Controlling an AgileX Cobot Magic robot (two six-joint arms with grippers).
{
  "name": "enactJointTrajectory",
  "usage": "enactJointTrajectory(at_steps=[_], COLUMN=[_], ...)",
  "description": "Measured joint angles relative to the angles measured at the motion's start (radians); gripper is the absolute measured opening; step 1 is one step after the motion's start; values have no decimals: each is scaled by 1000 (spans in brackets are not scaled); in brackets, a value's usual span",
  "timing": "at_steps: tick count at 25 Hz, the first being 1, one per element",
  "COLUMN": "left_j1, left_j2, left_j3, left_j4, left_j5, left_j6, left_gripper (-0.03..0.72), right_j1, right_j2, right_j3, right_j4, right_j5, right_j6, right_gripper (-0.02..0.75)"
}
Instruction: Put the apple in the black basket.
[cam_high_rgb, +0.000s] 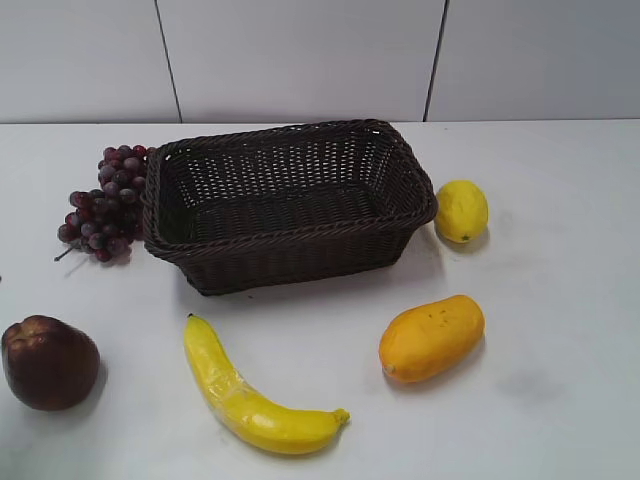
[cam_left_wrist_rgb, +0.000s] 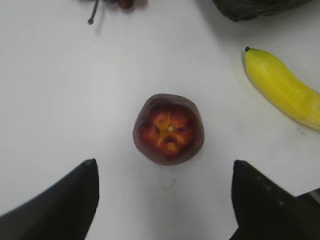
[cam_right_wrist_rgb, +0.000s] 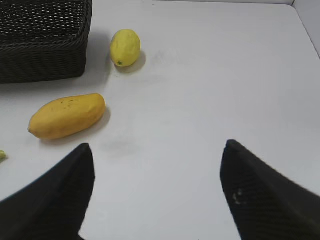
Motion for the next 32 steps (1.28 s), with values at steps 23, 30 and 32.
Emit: enactJointTrajectory(at_steps=[23,30,32], left_j1=[-73,-73,-73], left_j2=[412,510,530], left_j3=[-97,-98,-98], left_j4=[64,62,55], left_j5=[-27,-30,-30], left_j6=[-42,-42,-42], left_gripper=[623,623,623], right_j1=[0,0,0], right_j2=[0,0,0], right_j3=[0,0,0], right_j4=[0,0,0], right_j5=[0,0,0], right_j6=[0,0,0], right_gripper=[593,593,593])
